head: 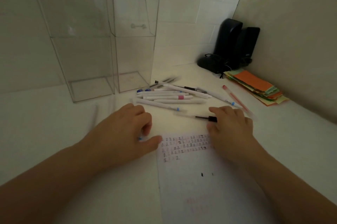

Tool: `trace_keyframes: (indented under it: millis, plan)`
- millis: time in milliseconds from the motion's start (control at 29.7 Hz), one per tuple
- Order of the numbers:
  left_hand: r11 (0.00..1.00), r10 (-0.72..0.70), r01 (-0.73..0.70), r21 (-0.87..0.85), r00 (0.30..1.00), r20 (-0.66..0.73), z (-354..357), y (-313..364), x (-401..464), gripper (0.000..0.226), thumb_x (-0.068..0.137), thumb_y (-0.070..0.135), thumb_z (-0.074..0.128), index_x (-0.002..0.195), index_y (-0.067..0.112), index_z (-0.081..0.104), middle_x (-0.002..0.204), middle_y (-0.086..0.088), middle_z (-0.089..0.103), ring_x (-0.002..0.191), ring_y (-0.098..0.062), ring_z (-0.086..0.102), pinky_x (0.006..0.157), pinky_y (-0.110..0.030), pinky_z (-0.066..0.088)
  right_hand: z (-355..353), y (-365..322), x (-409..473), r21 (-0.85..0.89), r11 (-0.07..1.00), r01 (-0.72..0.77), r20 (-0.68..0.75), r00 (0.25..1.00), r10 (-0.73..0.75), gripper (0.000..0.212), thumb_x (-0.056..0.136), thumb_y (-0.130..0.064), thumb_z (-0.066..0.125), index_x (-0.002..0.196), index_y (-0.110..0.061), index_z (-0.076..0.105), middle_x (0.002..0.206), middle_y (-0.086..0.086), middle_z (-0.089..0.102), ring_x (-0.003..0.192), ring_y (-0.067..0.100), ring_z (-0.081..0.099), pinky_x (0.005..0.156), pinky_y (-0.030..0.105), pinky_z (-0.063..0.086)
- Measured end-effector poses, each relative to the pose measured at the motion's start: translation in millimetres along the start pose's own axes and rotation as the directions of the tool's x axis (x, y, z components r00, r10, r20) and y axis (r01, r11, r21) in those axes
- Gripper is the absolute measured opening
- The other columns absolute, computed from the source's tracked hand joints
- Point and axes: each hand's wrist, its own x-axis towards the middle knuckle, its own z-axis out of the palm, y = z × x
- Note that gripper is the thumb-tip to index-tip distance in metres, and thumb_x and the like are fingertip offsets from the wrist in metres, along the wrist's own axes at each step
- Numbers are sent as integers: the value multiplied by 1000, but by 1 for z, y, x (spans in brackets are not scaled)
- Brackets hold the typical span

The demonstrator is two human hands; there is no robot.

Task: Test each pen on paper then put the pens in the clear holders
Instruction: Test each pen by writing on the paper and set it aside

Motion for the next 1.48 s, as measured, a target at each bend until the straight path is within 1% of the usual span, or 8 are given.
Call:
trace_keyframes:
  millis: [236, 371, 506, 607, 944, 1180, 1315, 1484]
  plan:
    - [939, -261, 286, 193, 954, -147, -4, 3, 2, 40, 88, 49, 27, 63, 22, 43, 63, 5, 53, 64, -13, 49, 48, -19, 19, 5, 5, 4, -27, 986, 162, -142, 976, -164, 30, 97, -30, 38, 120, -27, 56, 113, -4, 54, 106, 15, 44, 91, 29, 32]
    - [965, -158, 198, 175, 963, -218, -3, 10, 2, 28, 89, 44, 32, 72, 28, 48, 66, 6, 57, 64, -14, 46, 51, -24, 24, -1, 2, 5, 227, 958, 174, -262, 958, -112, 23, 91, -29, 51, 108, -25, 65, 100, -4, 48, 97, 12, 41, 81, 14, 30]
    - [997, 14, -26, -76, 989, -146, -1, 20, 1, 22, 79, 50, 35, 85, 36, 50, 72, 21, 49, 66, 2, 45, 57, -7, 27, -17, -15, -5, 913, 407, 33, -27, 999, -20, 12, 90, -22, 51, 88, -20, 63, 70, -4, 57, 62, 7, 47, 63, 17, 42]
    - [966, 26, -45, -253, 996, -81, 3, 26, -1, 37, 70, 69, 25, 103, 53, 30, 89, 36, 41, 96, 14, 40, 66, -6, 35, -15, -24, -16, 987, 134, -84, 114, 966, -231, 9, 89, -9, 52, 83, -11, 60, 61, -1, 59, 55, 11, 51, 52, 21, 44]
    - [943, 264, -276, -186, 961, -85, 2, 30, 0, 22, 92, 35, 25, 99, 28, 45, 80, 17, 54, 72, -4, 50, 57, -10, 36, -10, -33, -24, 999, 12, -31, 33, 913, -406, 20, 79, -15, 58, 62, -16, 48, 50, 1, 53, 43, 11, 42, 43, 21, 36]
    - [939, 190, -189, -287, 981, -23, -3, 33, -1, 35, 84, 62, 17, 101, 39, 37, 82, 17, 56, 76, -4, 51, 62, -18, 42, -18, -26, -21, 995, -24, -94, 74, 896, -438, 15, 80, -17, 44, 70, -9, 52, 52, 8, 57, 44, 16, 47, 43, 23, 39]
    - [978, 20, 18, -208, 984, 179, 0, 35, -3, 52, 70, 73, 43, 111, 49, 22, 103, 26, 45, 98, 7, 44, 82, -16, 38, -20, -15, -16, 978, 140, -156, 192, 936, -296, 24, 80, -29, 58, 68, -9, 66, 54, 9, 60, 44, 17, 49, 43, 22, 40]
    - [992, 71, -38, -120, 954, 292, -1, 27, -1, 63, 52, 84, 47, 101, 54, 21, 100, 31, 35, 93, 5, 41, 68, -9, 32, -14, -14, -16, 885, 437, -159, 275, 937, -217, 22, 76, -30, 69, 66, -15, 57, 47, 1, 55, 41, 11, 42, 41, 18, 35]
